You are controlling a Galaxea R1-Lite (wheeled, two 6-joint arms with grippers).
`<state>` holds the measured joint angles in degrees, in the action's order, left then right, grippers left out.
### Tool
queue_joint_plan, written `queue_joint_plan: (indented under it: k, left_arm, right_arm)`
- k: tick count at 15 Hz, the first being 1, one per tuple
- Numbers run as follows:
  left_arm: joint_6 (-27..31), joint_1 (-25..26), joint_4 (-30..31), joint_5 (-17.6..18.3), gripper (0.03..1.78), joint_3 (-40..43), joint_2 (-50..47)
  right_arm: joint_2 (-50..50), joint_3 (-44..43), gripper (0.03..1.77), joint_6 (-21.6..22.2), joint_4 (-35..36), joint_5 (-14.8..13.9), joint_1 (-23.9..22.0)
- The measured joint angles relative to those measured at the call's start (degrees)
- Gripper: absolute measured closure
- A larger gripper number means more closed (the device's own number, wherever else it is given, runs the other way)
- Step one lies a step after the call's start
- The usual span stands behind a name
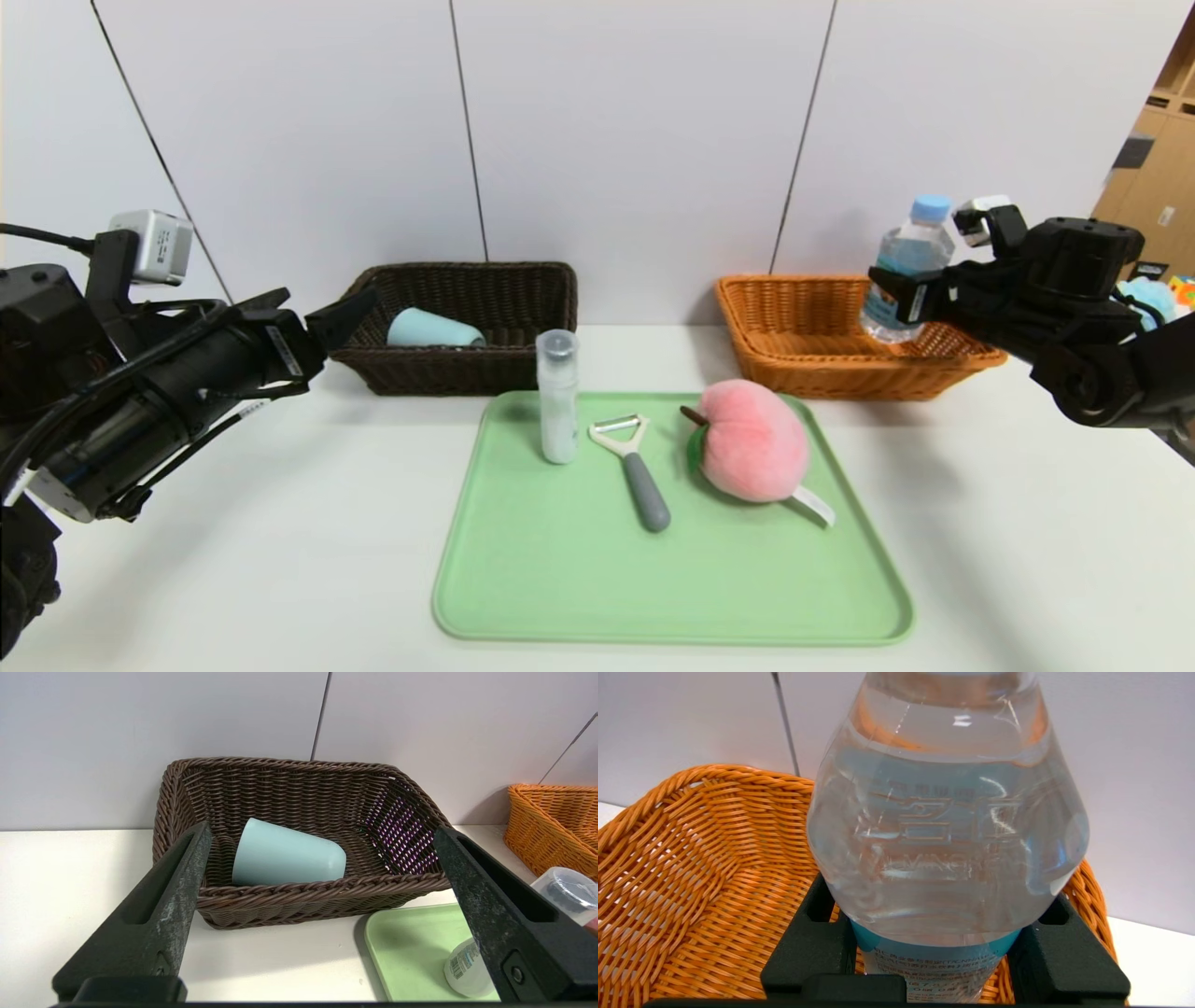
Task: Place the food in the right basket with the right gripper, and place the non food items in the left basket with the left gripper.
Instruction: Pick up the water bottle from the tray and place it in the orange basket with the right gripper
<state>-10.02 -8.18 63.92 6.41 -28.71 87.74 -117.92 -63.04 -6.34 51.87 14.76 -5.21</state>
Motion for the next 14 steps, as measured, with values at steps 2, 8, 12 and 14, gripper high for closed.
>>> queue_joint_plan:
  k: [2,8,12,14]
  left_arm:
    - [0.0,0.0,0.0,0.0,0.12,0.0,-0.1]
    - [0.0,0.0,0.0,0.1,0.12,0.2,-0.2]
    - [-0.3,-0.1,0.0,0.1,0.12,0.2,-0.3]
    - [-0.3,0.0,0.0,0.1,0.12,0.2,-0.5]
  right_arm:
    - [0.1,0.0,0.96,0.1,0.0,-0.3,0.0]
    - [0.0,-0.2,0.83,0.2,0.0,-4.7,0.5]
    - [-0.2,-0.3,0.53,0.2,0.2,-5.0,0.6]
    - [-0.2,-0.2,0.43,0.1,0.1,-5.1,0.5]
